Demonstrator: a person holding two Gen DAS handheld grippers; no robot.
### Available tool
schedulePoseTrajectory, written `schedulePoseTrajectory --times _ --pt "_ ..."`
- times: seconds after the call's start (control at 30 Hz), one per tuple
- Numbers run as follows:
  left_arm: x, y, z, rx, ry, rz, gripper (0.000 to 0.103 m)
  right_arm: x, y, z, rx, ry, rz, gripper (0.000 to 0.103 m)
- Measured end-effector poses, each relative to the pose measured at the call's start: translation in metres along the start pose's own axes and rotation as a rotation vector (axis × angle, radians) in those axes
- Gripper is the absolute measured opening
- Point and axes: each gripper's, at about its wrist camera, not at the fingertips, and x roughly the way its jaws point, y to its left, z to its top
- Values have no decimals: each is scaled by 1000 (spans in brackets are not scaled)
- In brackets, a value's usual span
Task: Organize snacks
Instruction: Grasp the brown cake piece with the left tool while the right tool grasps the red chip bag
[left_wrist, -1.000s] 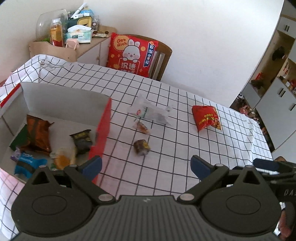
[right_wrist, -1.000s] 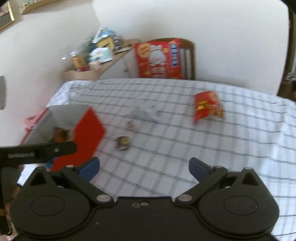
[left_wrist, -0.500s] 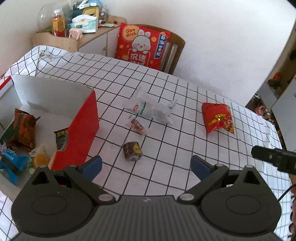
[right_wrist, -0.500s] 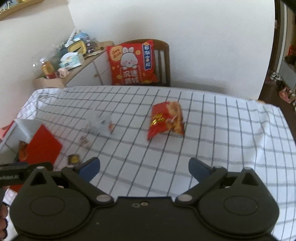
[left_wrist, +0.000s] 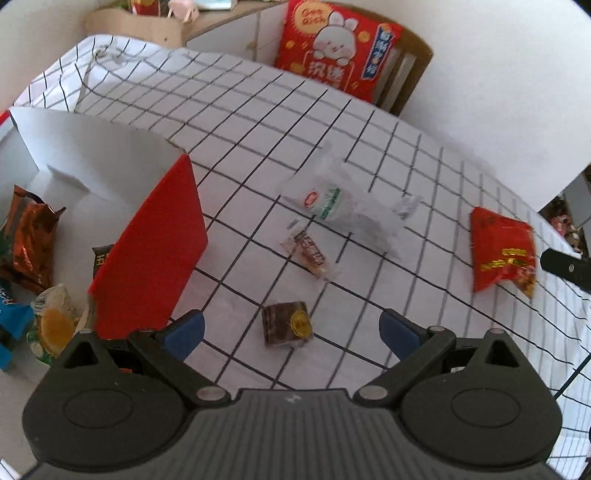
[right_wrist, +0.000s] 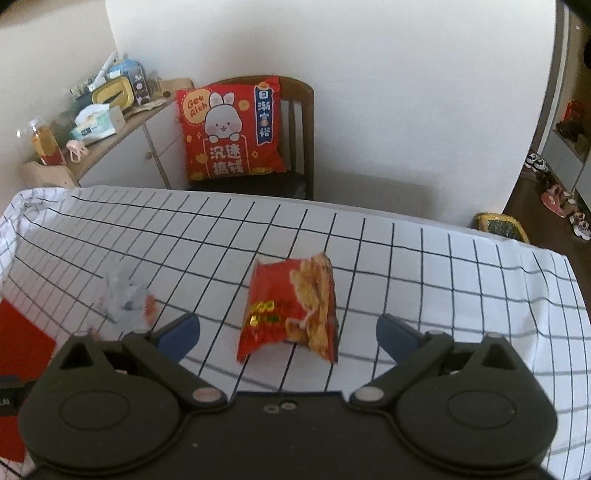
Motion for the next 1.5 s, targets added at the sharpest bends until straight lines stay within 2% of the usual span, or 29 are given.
schedulePoseTrajectory --times 0.07,0.2,0.27,0.4,0.5,0.6,0.67,0.73,0.8,0.83,0.97,1.23,1.5 --pt "9 1 2 -9 21 9 92 13 3 5 -10 9 -12 102" --pt "25 0 1 -17 62 13 83 31 5 13 -6 17 -21 102" --pt "31 -1 0 -13 68 13 75 39 6 16 -5 17 -19 102" --pt "39 -4 0 -2 78 20 71 55 8 17 -6 31 -25 102" --pt "43 -6 0 5 86 25 59 67 10 14 -20 48 -48 102" --pt "44 -8 0 13 82 30 53 74 11 11 -27 73 -52 97" --pt "44 -7 0 15 76 31 42 76 11 8 -33 81 -56 92" --pt "44 -6 1 10 75 33 34 76 11 6 -35 85 -63 80" --pt "44 -3 2 0 76 25 34 73 7 4 -20 81 -57 75" --pt "44 -3 1 -3 75 26 34 73 7 5 -13 82 -50 68" --pt "41 1 -2 -13 76 9 34 64 4 -3 6 80 -45 62" --pt "20 10 -12 -22 66 -8 33 24 7 -25 13 59 20 62" --pt "-20 15 -28 -7 43 -39 33 -28 22 -45 -2 58 76 62"
